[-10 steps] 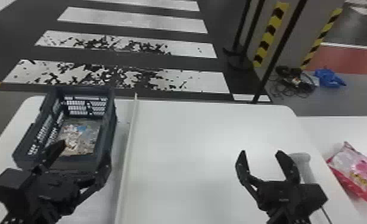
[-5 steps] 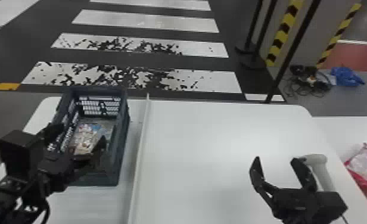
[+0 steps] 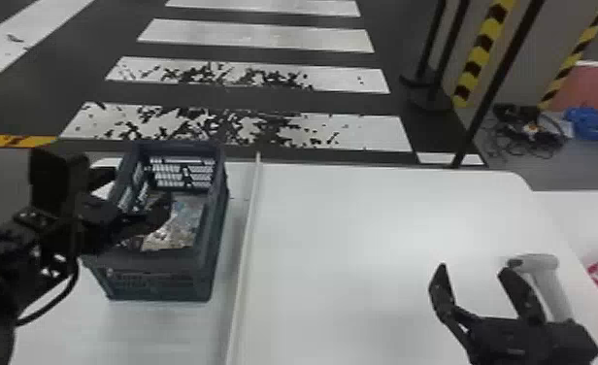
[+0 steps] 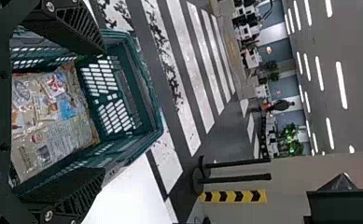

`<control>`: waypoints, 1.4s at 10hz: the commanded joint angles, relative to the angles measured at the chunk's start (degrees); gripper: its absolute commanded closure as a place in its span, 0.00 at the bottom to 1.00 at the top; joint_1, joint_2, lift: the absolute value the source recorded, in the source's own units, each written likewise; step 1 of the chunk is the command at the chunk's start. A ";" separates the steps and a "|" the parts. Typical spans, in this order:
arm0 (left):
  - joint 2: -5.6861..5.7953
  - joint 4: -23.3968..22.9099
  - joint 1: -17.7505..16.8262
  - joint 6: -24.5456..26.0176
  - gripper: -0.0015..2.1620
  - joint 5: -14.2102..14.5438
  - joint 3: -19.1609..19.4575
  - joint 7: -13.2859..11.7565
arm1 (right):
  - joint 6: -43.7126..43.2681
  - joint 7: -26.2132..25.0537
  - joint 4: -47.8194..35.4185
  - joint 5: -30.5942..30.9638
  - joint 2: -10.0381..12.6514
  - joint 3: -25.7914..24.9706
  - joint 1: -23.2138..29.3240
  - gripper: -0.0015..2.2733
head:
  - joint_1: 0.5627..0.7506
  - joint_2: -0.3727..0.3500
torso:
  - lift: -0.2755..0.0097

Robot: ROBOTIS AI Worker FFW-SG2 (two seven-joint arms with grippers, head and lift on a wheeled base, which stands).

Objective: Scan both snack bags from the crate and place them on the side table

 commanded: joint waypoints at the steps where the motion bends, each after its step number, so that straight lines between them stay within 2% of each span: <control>1: 2.69 5.23 -5.86 1.02 0.05 -0.49 -2.46 -1.26 | 0.54 0.00 -0.36 0.09 0.32 -0.65 0.63 0.02 | 0.70 0.46 | 0.62; 3: 5.50 12.97 -14.04 1.02 0.05 -1.72 -8.70 -4.25 | 0.72 0.00 -0.72 0.01 0.32 -1.09 1.42 0.02 | 0.70 0.47 | 0.62; 4: 5.76 17.10 -18.17 1.02 0.05 -1.90 -11.60 -6.19 | 0.89 0.00 -0.72 0.09 0.32 -1.27 1.77 0.02 | 0.70 0.46 | 0.62; 5: 5.67 21.14 -21.95 0.85 0.05 -2.60 -13.89 -8.47 | 0.89 0.00 -0.89 0.01 0.32 -1.27 2.04 0.02 | 0.70 0.44 | 0.62; 6: 5.15 24.92 -25.37 0.85 0.05 -4.53 -16.17 -11.81 | 0.89 0.00 -0.89 -0.08 0.32 -1.27 2.12 0.02 | 0.70 0.44 | 0.62; 8: 4.27 29.40 -27.84 0.85 0.05 -8.93 -16.26 -17.79 | 1.07 0.00 -0.36 0.18 0.32 -1.09 1.16 0.02 | 0.70 0.42 | 0.62; 9: 4.18 30.37 -28.10 1.02 0.05 -11.21 -15.91 -20.25 | 1.42 0.00 -0.19 0.36 0.32 -0.92 0.54 0.02 | 0.70 0.43 | 0.62; 10: 2.77 33.01 -29.15 1.02 0.05 -13.67 -15.56 -23.68 | 1.77 0.09 -0.19 0.01 0.32 -0.92 0.81 0.02 | 0.70 0.43 | 0.62; 11: -0.30 36.87 -30.82 0.85 0.05 -17.63 -14.77 -27.46 | 1.77 0.18 -0.19 -0.35 0.32 -1.00 1.07 0.02 | 0.70 0.44 | 0.62; 13: -3.64 42.41 -33.46 -2.32 0.05 -22.55 -16.00 -30.62 | 1.60 0.18 -0.19 -0.43 0.32 -1.00 1.60 0.02 | 0.70 0.43 | 0.62; 14: -5.84 44.78 -34.52 -3.72 0.05 -27.30 -15.38 -33.43 | 1.60 0.18 -0.28 -0.70 0.32 -0.92 1.77 0.02 | 0.70 0.42 | 0.62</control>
